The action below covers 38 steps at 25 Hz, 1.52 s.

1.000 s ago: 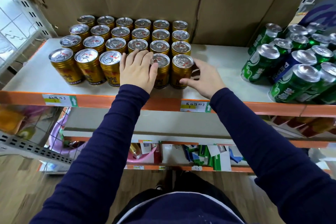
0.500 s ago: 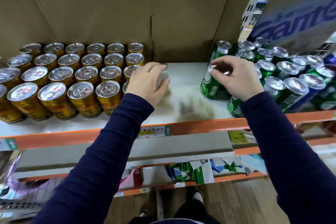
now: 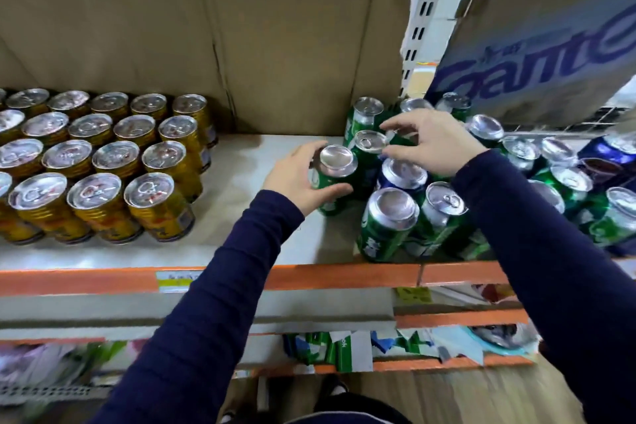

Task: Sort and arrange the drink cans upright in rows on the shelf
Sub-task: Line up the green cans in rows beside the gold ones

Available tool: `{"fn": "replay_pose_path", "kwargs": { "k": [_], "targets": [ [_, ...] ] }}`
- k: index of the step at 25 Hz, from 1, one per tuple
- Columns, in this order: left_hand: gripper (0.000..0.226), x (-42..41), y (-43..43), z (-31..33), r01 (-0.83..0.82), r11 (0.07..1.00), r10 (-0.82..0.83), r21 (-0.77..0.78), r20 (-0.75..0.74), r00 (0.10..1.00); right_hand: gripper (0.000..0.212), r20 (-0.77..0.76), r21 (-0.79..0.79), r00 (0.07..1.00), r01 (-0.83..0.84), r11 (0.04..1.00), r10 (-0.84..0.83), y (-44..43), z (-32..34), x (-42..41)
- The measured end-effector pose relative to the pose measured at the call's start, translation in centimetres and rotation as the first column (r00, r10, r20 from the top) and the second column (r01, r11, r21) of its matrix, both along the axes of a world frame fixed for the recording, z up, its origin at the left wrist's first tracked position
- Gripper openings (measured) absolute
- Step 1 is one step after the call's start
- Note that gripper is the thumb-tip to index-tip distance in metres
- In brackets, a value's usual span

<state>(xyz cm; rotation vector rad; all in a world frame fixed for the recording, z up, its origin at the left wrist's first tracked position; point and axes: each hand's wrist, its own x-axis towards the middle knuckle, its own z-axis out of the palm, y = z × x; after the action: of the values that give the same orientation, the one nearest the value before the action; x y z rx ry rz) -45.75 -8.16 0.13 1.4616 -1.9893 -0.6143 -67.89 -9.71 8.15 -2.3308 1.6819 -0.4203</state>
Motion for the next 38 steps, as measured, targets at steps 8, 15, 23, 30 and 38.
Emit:
{"fn": "replay_pose_path", "kwargs": {
  "k": [8, 15, 23, 30, 38],
  "targets": [
    [0.069, 0.1, -0.2, 0.2, -0.215, 0.975, 0.221, 0.063, -0.095, 0.971, 0.066, -0.255, 0.033, 0.95, -0.178, 0.984, 0.18, -3.8, -1.3, 2.0],
    [0.061, 5.5, -1.4, 0.6, -0.339, 0.94, 0.341, 0.04, -0.076, 0.937, 0.058, -0.135, 0.015, 0.969, -0.209, 0.978, 0.209, -5.1, -0.2, 4.7],
    [0.084, 4.8, -0.4, -2.4, -0.243, 0.95, 0.265, 0.195, -0.095, 0.96, 0.066, -0.112, -0.004, 0.989, -0.103, 0.995, 0.102, -5.9, -1.5, 6.1],
    [0.076, 8.6, -3.6, 5.7, -0.054, 0.998, 0.061, -0.029, 0.282, 0.958, 0.062, 0.015, 0.01, 0.997, -0.082, 0.997, 0.082, -5.3, -2.2, 4.2],
    [0.077, 5.6, -7.7, 6.2, 0.101, 0.991, -0.135, 0.09, 0.575, 0.807, 0.065, 0.058, -0.021, 0.991, -0.117, 0.993, 0.118, -5.3, -3.2, 4.6]
  ]
}}
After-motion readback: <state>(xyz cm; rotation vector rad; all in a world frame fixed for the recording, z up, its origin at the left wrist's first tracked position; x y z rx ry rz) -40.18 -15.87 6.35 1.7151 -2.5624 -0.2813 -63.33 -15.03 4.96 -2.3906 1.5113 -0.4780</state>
